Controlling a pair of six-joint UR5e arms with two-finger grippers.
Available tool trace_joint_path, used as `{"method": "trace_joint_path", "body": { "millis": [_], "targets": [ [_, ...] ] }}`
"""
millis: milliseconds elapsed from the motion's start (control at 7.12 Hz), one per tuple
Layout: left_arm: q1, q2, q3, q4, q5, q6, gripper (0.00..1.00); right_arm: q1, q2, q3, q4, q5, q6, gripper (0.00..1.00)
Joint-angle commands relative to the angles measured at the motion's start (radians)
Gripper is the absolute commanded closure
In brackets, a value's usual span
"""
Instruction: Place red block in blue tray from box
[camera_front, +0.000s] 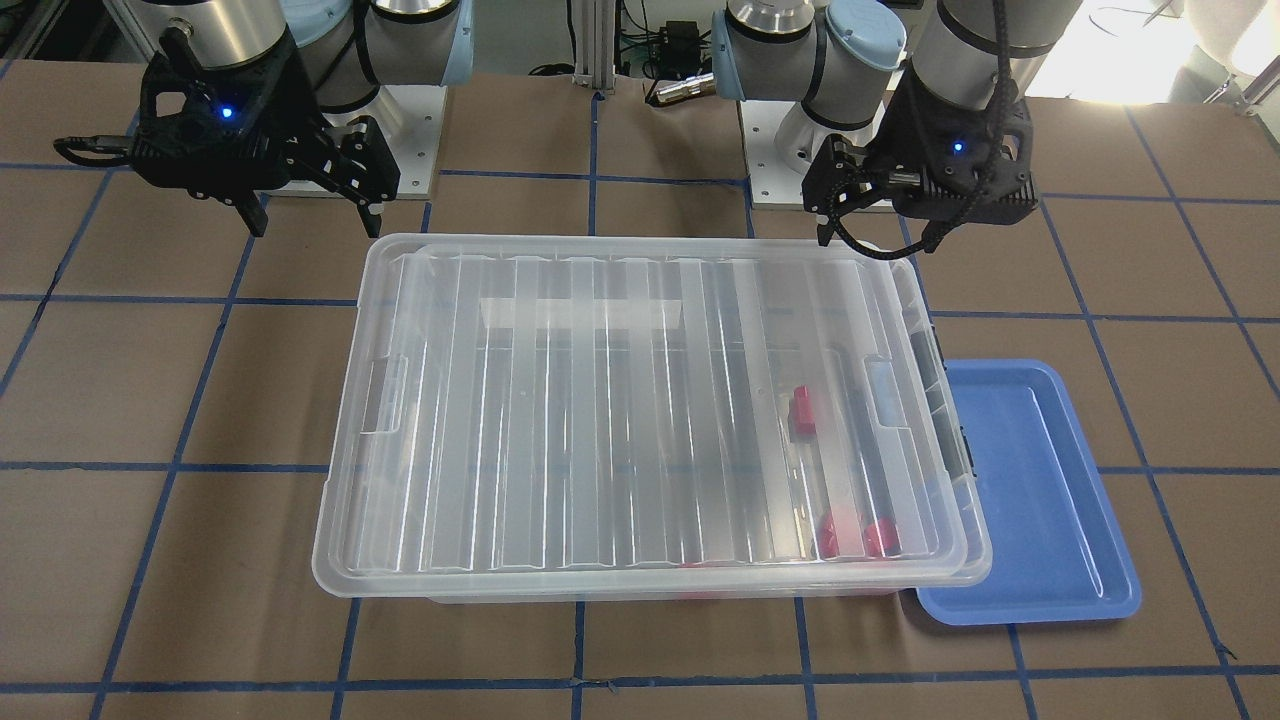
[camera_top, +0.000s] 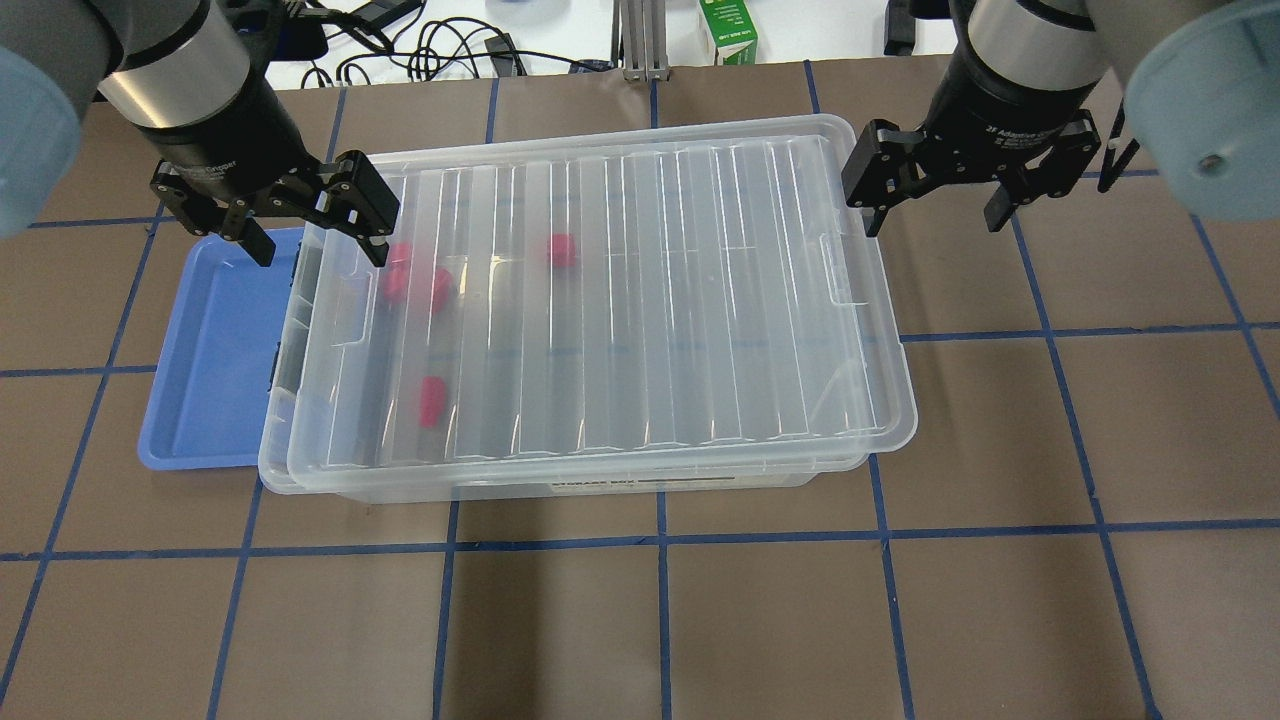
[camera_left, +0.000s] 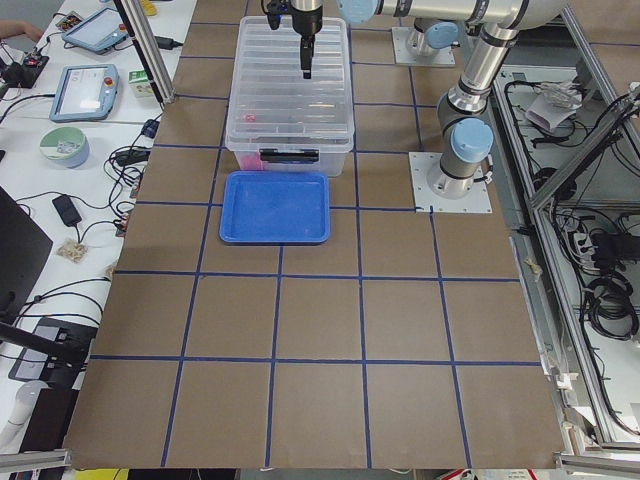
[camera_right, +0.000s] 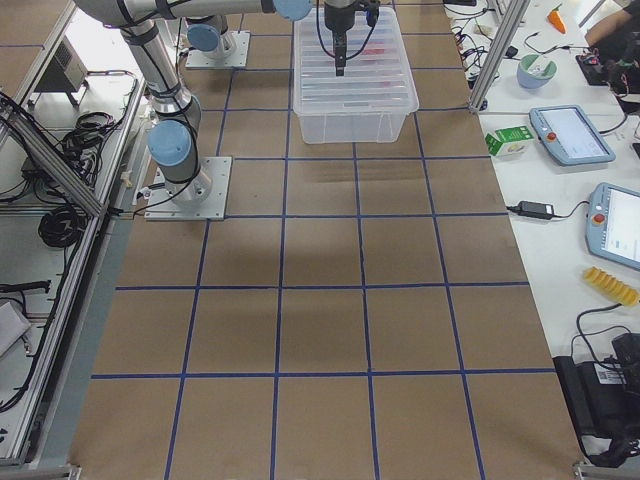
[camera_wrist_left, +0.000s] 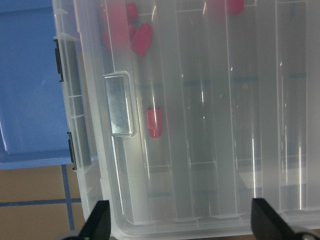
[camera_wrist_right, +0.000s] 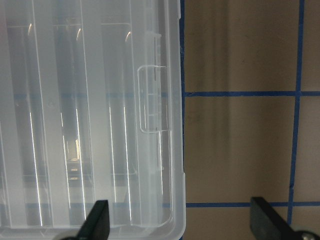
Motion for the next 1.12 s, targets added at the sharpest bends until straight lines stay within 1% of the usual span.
{"method": "trace_joint_path", "body": {
  "millis": [0,421,562,702,843,983],
  "targets": [
    [0.000,0.005,-0.005,0.000,0.000,0.000,0.00,0.001,-0.001,0.002,-0.001,-0.011,-0.003,0.00],
    [0.000,-0.001,-0.005,0.002,0.001,0.000,0.00,-0.069,0.002,0.011,-0.003,-0.006,-0.011,0.00],
    [0.000,0.000,-0.008,0.002,0.001,0.000,0.00,-0.073,0.007,0.070,-0.024,0.006,-0.008,0.00],
    [0.000,0.000,-0.007,0.002,0.001,0.000,0.00,-0.071,0.015,0.176,-0.164,0.006,-0.005,0.00],
    [0.000,0.005,-0.007,0.002,0.001,0.000,0.00,-0.071,0.063,0.262,-0.293,0.004,-0.005,0.00],
    [0.000,0.005,-0.008,0.002,0.001,0.000,0.00,-0.071,0.125,0.272,-0.384,0.004,-0.011,0.00]
  ]
}}
